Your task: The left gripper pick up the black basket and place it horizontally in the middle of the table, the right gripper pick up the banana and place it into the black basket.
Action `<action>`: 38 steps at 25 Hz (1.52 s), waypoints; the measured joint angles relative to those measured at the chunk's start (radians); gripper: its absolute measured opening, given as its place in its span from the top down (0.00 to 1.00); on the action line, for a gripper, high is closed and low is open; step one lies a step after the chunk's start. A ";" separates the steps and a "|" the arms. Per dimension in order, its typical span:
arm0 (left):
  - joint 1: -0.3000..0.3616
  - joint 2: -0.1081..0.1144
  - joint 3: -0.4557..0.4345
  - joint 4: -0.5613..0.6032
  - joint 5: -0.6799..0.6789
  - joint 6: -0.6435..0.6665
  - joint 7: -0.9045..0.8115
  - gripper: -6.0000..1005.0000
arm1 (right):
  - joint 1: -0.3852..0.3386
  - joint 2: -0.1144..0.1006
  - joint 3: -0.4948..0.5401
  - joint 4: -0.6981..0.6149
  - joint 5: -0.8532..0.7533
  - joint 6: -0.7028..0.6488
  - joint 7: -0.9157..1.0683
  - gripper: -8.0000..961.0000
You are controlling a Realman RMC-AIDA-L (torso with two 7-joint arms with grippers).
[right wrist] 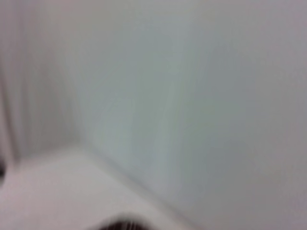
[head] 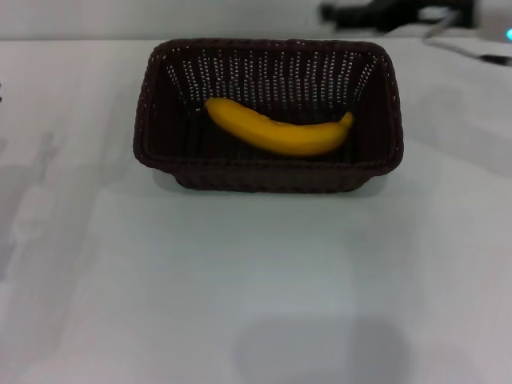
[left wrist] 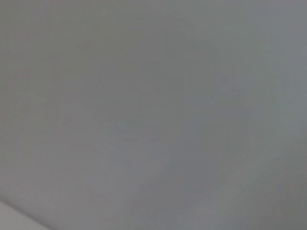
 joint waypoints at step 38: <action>-0.025 -0.005 0.005 -0.163 -0.071 -0.033 0.312 0.11 | -0.229 0.007 0.198 0.966 1.211 0.349 -1.449 0.09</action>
